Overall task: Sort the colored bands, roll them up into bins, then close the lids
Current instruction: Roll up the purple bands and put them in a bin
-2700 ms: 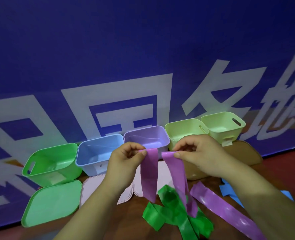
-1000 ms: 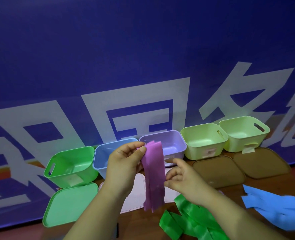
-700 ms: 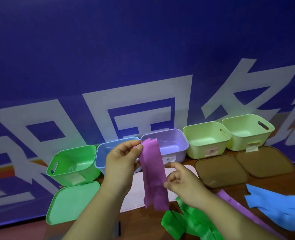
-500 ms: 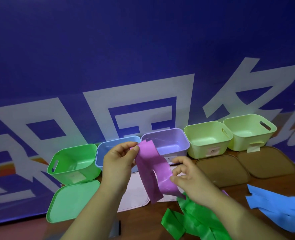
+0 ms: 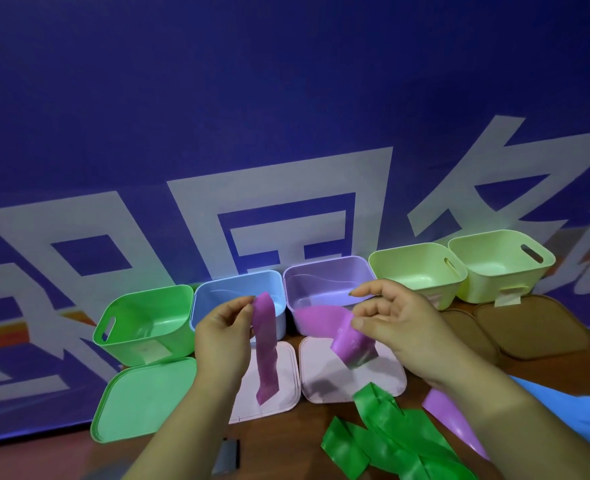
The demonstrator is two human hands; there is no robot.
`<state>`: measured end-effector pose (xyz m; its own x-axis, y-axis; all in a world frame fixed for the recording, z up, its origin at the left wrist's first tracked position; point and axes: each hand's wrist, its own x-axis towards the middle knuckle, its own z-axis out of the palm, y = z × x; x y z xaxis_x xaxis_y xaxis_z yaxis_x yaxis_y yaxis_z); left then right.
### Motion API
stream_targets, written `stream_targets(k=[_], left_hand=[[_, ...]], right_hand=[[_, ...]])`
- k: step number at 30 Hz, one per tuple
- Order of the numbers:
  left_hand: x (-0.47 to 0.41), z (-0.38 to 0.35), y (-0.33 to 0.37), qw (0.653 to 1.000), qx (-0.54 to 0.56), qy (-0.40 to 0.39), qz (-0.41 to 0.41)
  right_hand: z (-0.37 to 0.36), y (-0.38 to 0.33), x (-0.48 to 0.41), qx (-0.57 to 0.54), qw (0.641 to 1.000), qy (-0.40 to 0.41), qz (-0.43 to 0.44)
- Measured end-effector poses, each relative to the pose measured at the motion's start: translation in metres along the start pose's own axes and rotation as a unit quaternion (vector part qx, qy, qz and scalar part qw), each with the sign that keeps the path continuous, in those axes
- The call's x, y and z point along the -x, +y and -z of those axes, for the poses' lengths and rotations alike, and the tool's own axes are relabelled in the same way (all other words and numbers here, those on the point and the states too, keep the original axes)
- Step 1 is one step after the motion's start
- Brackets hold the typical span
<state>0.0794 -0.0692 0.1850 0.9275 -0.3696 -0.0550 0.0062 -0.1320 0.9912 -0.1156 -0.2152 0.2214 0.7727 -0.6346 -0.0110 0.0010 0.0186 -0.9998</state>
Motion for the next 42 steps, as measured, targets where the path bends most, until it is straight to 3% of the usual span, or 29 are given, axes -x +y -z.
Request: stream_targets(k=[4,23,32,42], left_hand=[[0.000,0.004,-0.001,1.000,0.004,0.006,0.003],[0.055,-0.019,0.034,0.977,0.055,-0.203,-0.018],[0.050,-0.023,0.031,0.981,0.041,-0.183,-0.043],[0.026,-0.014,0.036,0.987,0.109,-0.119,0.009]], right_hand=[[0.001,-0.005,-0.002,-0.030,0.999,-0.005,-0.012],[-0.015,-0.011,-0.003,-0.006,1.000,-0.004,-0.005],[-0.013,-0.005,-0.001,0.001,0.999,-0.042,0.007],[0.003,0.015,0.004,0.091,0.988,-0.125,-0.012]])
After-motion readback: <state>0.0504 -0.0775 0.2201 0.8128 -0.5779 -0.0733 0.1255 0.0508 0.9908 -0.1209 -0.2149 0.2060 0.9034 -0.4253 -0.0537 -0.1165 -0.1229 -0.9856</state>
